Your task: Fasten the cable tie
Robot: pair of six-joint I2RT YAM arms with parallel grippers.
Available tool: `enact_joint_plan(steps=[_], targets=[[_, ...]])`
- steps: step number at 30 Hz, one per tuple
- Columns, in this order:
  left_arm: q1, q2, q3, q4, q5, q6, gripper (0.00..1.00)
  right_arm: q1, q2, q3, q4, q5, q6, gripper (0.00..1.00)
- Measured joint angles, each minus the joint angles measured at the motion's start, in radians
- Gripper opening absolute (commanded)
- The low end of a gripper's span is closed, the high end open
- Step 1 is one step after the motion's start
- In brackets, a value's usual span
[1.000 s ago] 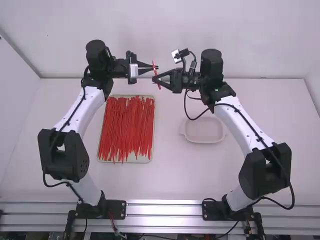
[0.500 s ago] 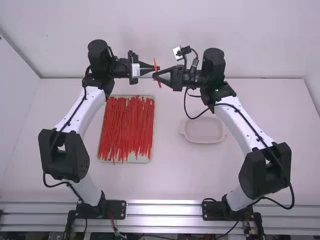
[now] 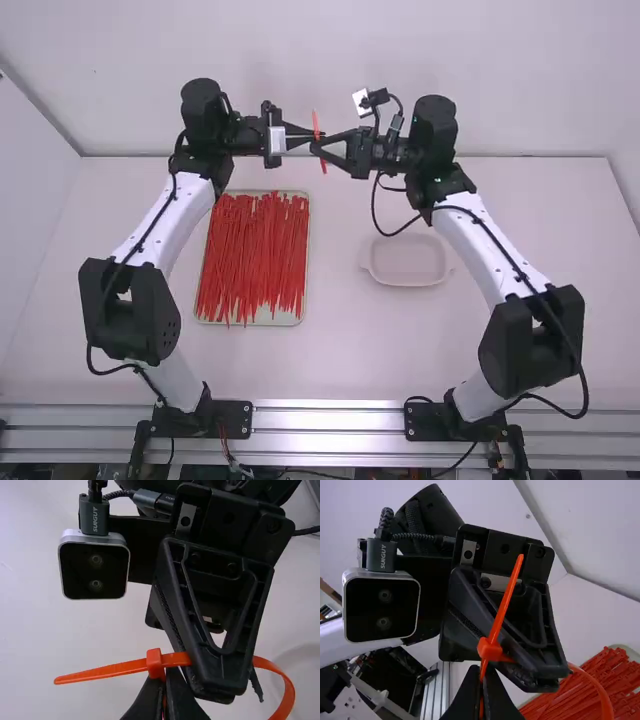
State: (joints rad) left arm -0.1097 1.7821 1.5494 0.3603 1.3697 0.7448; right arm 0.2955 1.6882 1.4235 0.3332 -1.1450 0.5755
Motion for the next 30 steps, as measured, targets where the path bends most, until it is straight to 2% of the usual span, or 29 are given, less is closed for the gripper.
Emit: enact_joint_plan(steps=[1, 2, 3, 4, 5, 6, 7, 17, 28, 30], targets=[[0.0, 0.0, 0.0, 0.001, 0.003, 0.0, 0.02, -0.002, 0.0, 0.0, 0.0, -0.005, 0.0, 0.0], [0.0, 0.0, 0.0, 0.003, 0.011, 0.0, 0.02, -0.005, 0.0, 0.0, 0.0, -0.015, 0.0, 0.06], [0.0, 0.0, 0.0, 0.01, 0.02, 0.0, 0.02, -0.008, 0.0, 0.0, -0.008, -0.025, 0.003, 0.19], [0.001, 0.0, 0.0, 0.015, 0.023, 0.0, 0.02, -0.013, 0.0, 0.0, -0.012, -0.039, 0.004, 0.49], [0.003, 0.0, 0.0, 0.018, 0.024, 0.0, 0.02, -0.016, 0.0, 0.0, -0.012, -0.047, 0.002, 0.58], [0.008, 0.0, 0.0, 0.022, 0.034, 0.0, 0.02, -0.022, 0.0, 0.0, -0.013, -0.049, 0.0, 0.82], [0.014, 0.0, 0.0, 0.032, 0.063, 0.0, 0.02, -0.033, 0.0, 0.0, -0.007, -0.047, 0.001, 0.98], [0.011, 0.0, 0.0, 0.105, 0.157, -0.097, 0.02, -0.09, 0.0, 0.0, 0.063, -0.092, -0.006, 0.98], [-0.035, 0.0, 0.0, 0.09, 0.165, -0.121, 0.02, -0.046, 0.0, 0.0, 0.228, -0.105, 0.063, 1.0], [-0.037, 0.0, 0.0, 0.09, 0.165, -0.121, 0.02, -0.036, 0.0, 0.0, 0.247, -0.105, 0.092, 0.97]])
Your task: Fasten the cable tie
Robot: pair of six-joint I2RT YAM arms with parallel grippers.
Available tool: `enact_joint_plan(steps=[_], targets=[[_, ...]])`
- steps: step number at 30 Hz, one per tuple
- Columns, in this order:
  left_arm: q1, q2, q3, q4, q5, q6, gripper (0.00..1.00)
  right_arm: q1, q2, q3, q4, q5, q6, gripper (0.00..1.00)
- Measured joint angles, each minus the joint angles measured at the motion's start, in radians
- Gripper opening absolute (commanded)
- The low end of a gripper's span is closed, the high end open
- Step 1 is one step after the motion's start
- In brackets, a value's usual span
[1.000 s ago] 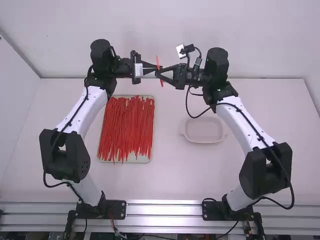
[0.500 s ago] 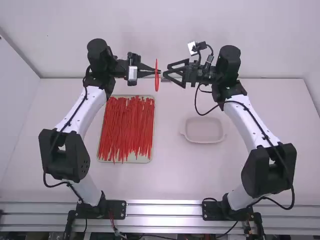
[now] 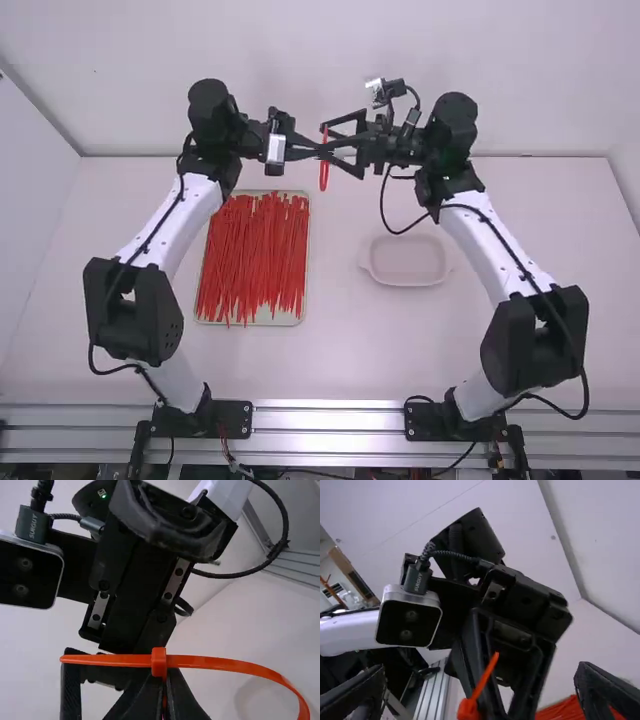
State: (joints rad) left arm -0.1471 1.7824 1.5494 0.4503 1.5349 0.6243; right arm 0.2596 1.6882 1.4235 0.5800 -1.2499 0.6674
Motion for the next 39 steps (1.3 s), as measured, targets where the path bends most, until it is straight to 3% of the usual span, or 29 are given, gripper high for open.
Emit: enact_joint_plan(steps=[6, 8, 10, 11, 12, 22, 29, 39], targets=[[0.0, 0.0, 0.0, 0.0, 0.0, 0.0, 0.02, -0.008, 0.0, 0.0, 0.013, 0.0, 0.045, 0.72], [-0.001, 0.0, 0.0, 0.0, 0.0, -0.001, 0.02, -0.008, 0.0, 0.0, 0.012, 0.001, 0.056, 0.54], [-0.003, 0.0, 0.0, 0.0, 0.0, 0.0, 0.02, -0.005, 0.0, 0.0, 0.013, 0.001, 0.059, 0.43], [-0.005, 0.0, 0.0, 0.0, 0.0, 0.0, 0.02, 0.001, 0.0, 0.0, 0.013, 0.0, 0.061, 0.3], [-0.006, 0.0, 0.0, 0.0, 0.0, 0.0, 0.02, 0.004, 0.0, 0.0, 0.013, 0.001, 0.064, 0.24], [-0.009, 0.0, 0.0, -0.003, 0.003, -0.001, 0.02, 0.008, 0.0, 0.0, 0.013, 0.005, 0.066, 0.22], [-0.008, 0.0, 0.0, -0.027, -0.001, 0.0, 0.02, 0.012, 0.0, 0.0, 0.02, 0.007, 0.066, 0.0], [-0.008, 0.0, 0.0, -0.034, -0.001, 0.0, 0.02, 0.011, 0.0, 0.0, 0.02, 0.009, 0.085, 0.0]])
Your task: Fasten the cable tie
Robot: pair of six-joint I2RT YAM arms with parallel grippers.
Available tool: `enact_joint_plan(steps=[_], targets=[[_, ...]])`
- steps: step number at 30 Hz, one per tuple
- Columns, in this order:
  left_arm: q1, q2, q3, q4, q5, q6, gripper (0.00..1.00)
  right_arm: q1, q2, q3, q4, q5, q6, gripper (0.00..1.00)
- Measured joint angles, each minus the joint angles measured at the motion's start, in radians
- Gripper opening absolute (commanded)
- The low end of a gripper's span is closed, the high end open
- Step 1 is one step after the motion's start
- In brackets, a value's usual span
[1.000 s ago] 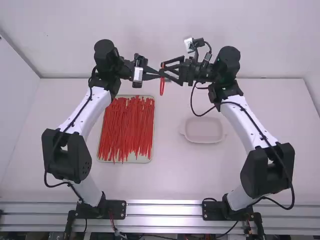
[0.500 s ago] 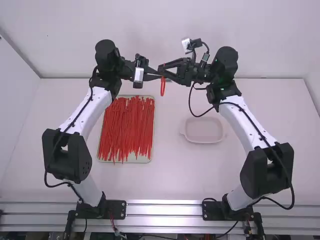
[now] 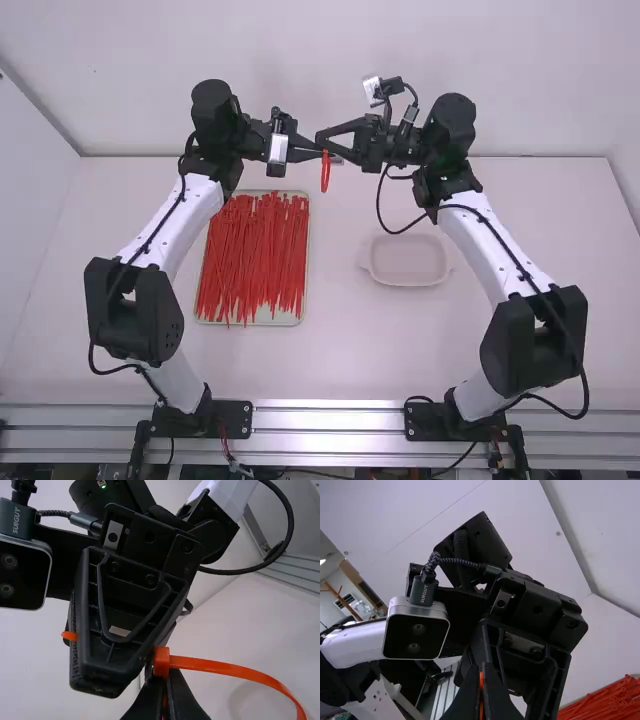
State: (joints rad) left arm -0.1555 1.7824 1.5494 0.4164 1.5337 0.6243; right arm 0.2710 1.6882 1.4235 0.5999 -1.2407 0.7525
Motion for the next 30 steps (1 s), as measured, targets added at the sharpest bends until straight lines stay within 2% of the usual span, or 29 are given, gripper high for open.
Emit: enact_joint_plan(steps=[13, 30], targets=[[0.0, 0.0, 0.0, -0.021, 0.0, 0.0, 0.02, 0.0, 0.0, 0.0, -0.005, 0.001, 0.0, 0.0], [-0.002, 0.0, 0.0, -0.132, -0.021, -0.016, 0.02, -0.006, 0.0, -0.006, -0.02, 0.013, -0.023, 0.0]])
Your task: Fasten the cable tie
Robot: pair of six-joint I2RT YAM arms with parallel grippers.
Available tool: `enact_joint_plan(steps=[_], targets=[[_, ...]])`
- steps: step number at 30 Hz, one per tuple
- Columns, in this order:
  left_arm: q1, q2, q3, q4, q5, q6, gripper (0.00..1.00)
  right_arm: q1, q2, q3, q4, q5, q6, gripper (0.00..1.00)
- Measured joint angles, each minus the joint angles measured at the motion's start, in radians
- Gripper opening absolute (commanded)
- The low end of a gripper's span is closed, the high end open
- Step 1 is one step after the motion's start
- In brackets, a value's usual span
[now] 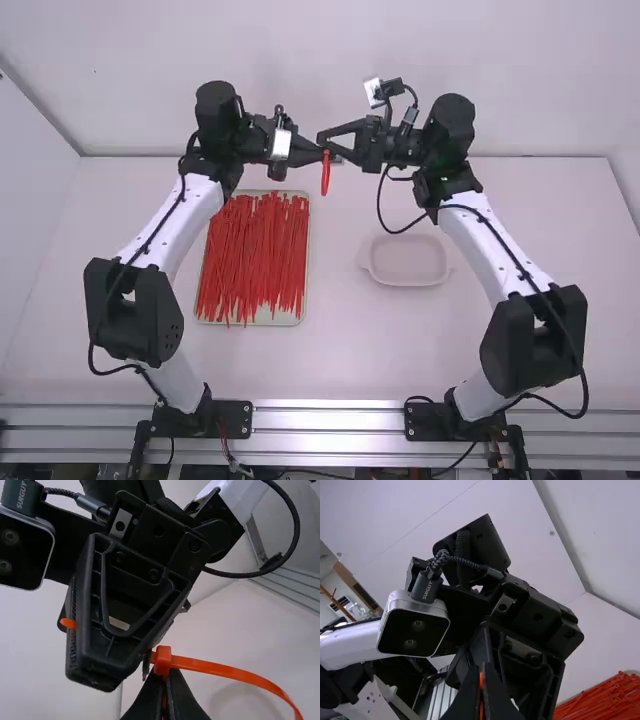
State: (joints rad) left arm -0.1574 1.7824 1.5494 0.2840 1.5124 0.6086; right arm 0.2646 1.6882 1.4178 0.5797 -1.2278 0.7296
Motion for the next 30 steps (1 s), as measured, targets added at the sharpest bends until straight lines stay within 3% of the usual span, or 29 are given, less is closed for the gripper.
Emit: enact_joint_plan(steps=[30], targets=[[-0.003, 0.0, -0.033, -0.03, -0.002, -0.006, 0.02, -0.007, 0.002, -0.009, -0.006, 0.002, -0.011, 0.0]])
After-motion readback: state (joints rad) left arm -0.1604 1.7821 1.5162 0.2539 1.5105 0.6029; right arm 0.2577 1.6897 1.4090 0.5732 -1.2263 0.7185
